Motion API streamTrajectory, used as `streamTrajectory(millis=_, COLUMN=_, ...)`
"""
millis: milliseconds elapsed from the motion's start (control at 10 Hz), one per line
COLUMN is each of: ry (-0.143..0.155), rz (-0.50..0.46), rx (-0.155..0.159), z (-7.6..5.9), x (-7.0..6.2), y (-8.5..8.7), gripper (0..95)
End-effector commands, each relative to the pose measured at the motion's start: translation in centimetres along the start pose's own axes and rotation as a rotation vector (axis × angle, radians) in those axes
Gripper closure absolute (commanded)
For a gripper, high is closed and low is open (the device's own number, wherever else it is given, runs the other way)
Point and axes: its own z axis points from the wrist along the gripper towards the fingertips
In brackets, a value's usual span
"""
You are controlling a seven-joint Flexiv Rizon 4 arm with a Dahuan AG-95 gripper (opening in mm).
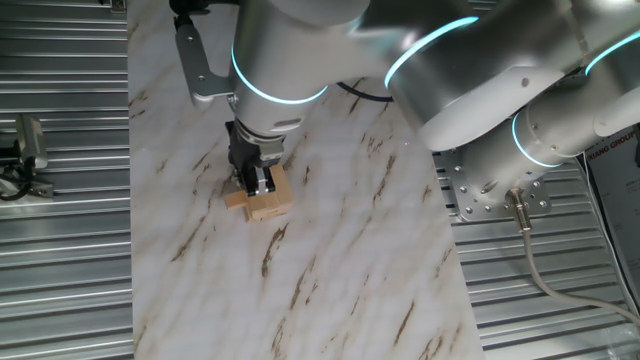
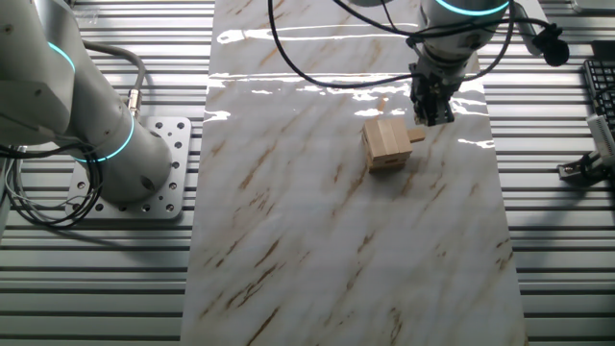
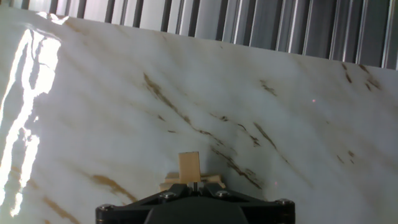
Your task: Play Jenga
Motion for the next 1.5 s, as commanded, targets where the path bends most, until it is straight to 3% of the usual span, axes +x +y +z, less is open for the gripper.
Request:
streamTrajectory(millis=100, ry=-0.003, rz=0.001, rx=0.000, z=0.0, x=-0.1, y=0.1, gripper=95.0)
streamTrajectory(millis=500, ry=-0.008, rz=0.004, rx=-0.003, z=0.5, x=-0.8, y=0.4, gripper=95.0)
streamTrajectory(millis=1400, ry=-0.018, rz=-0.001, rx=0.001, z=1.3, x=-0.9, y=0.4, gripper=95.0)
streamTrajectory(millis=1500, ry=-0.018, rz=-0.003, rx=0.001, z=1.3, x=-0.9, y=0.4, gripper=76.0)
